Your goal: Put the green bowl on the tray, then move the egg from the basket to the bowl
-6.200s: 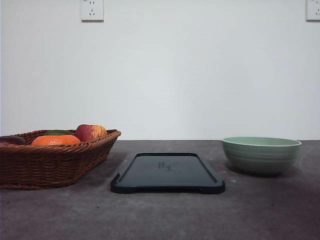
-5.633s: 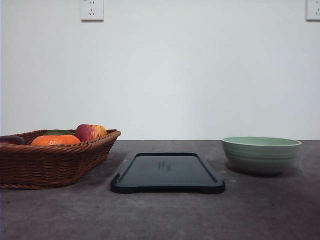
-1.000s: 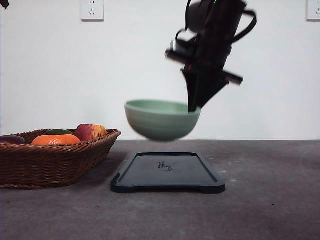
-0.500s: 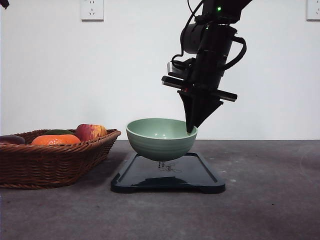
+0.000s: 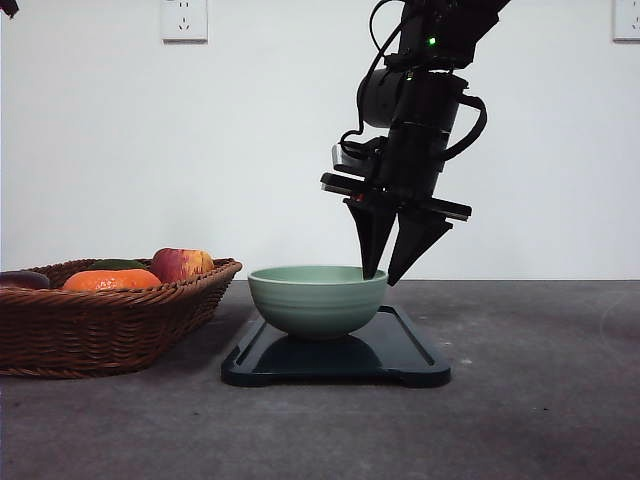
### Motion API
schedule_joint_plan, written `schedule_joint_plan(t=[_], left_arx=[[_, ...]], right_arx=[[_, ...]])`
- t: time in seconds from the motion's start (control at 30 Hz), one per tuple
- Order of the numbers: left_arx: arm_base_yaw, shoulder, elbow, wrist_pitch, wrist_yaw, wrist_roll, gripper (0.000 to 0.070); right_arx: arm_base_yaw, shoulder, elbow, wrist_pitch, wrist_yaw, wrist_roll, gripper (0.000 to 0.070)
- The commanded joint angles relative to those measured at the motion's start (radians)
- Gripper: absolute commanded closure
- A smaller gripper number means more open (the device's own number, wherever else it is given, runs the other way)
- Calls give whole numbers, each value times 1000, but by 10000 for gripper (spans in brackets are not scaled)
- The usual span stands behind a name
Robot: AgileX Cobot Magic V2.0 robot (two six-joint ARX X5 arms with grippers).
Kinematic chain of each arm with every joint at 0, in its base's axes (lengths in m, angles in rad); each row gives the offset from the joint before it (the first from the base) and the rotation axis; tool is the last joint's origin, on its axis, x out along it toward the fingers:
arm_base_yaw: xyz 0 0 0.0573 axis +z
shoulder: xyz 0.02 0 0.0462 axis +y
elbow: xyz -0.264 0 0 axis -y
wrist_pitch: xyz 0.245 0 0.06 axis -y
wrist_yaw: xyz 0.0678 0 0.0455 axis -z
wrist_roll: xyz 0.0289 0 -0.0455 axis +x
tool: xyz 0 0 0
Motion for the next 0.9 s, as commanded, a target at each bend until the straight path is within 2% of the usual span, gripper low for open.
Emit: schedule_joint_plan(t=[0.0, 0.23, 0.4, 0.87], left_arx=[[-2, 6, 24, 3, 3, 0, 389], [-2, 6, 24, 1, 3, 1, 389], [-2, 6, 24, 0, 3, 2, 389], [-2, 6, 24, 4, 3, 2, 388]], right_arx=[[6, 4, 44, -8, 3, 6, 487], [12, -104, 39, 10, 44, 5, 488], [12, -217, -53, 115, 52, 5, 488], [12, -753, -740, 588, 44, -15, 490]])
